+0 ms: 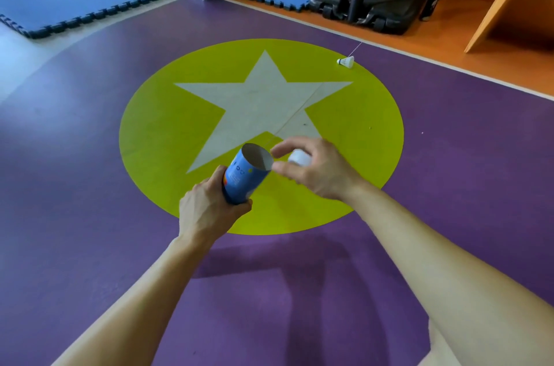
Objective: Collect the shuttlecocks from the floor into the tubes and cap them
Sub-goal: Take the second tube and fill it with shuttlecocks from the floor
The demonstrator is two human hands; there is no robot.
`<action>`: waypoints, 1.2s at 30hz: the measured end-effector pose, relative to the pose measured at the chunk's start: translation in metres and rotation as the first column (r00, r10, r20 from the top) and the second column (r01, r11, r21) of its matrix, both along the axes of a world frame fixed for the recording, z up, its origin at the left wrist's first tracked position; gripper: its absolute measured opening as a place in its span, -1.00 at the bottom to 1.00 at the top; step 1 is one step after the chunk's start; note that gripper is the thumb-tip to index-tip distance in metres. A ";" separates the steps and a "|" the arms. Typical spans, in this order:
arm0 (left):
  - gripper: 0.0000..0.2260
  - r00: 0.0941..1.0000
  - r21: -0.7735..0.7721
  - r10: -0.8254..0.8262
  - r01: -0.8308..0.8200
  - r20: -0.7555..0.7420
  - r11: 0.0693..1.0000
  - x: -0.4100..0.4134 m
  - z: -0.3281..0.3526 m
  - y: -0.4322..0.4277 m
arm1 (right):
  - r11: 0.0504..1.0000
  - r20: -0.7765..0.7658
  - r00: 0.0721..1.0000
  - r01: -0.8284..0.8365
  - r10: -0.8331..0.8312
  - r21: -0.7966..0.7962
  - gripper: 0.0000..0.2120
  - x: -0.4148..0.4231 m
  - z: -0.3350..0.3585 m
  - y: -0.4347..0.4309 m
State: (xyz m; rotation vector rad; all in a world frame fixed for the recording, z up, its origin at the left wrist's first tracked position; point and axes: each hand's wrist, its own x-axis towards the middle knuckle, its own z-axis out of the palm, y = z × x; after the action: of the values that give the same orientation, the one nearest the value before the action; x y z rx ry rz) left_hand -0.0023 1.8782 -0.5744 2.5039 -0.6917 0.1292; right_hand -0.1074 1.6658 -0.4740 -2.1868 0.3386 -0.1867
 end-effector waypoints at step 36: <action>-0.27 0.902 0.080 -0.316 0.353 -0.295 0.932 0.176 0.118 -0.363 | 0.893 -0.321 0.860 0.279 -0.397 -0.354 -0.61 0.088 -0.030 -0.346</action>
State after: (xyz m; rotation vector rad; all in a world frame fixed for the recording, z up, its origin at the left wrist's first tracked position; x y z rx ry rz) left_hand 0.1735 1.5149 -0.4561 2.4127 -1.0243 -0.3987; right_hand -0.0193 1.3202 -0.5043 -2.4411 0.9866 0.0062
